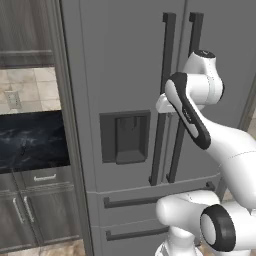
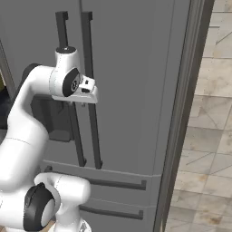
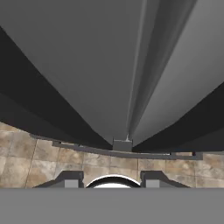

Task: Retrieve the butter from the fridge and place it on a plate on the dining table. Then retrieve the butter knife by the fridge and place it near the plate.

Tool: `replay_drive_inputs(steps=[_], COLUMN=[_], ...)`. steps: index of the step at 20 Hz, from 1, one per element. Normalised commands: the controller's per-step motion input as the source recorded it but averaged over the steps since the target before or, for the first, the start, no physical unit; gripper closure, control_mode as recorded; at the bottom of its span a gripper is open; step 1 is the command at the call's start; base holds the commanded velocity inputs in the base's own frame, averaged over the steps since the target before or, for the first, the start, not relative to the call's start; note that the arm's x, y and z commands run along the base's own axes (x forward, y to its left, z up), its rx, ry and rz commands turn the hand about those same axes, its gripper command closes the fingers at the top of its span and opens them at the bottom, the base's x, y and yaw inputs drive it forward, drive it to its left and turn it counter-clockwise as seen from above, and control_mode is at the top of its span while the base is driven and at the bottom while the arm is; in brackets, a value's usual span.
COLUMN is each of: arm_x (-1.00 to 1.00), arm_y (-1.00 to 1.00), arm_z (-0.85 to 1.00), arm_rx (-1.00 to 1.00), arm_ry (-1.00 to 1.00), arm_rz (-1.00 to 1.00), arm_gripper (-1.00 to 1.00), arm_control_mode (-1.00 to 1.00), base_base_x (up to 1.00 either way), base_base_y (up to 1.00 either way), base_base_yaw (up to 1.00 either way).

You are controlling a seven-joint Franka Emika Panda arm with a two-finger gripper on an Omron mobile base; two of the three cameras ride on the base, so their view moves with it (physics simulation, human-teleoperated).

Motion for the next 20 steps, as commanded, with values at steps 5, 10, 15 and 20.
replay_drive_inputs(steps=[5,10,15,20], arm_x=[0.0,0.0,0.0,0.0], arm_y=[0.0,0.0,0.0,0.0], arm_z=[0.0,0.0,0.0,0.0], arm_rx=[0.0,0.0,0.0,0.0], arm_ry=[0.0,0.0,0.0,0.0], arm_rz=[0.0,0.0,0.0,0.0], arm_gripper=[-1.0,-1.0,-1.0,-1.0], arm_control_mode=[1.0,1.0,1.0,1.0], base_base_x=[-0.05,-0.49,-0.4,-0.47], base_base_y=[-0.01,-0.12,0.0,-0.03], base_base_yaw=[0.0,-0.02,0.0,-0.01])
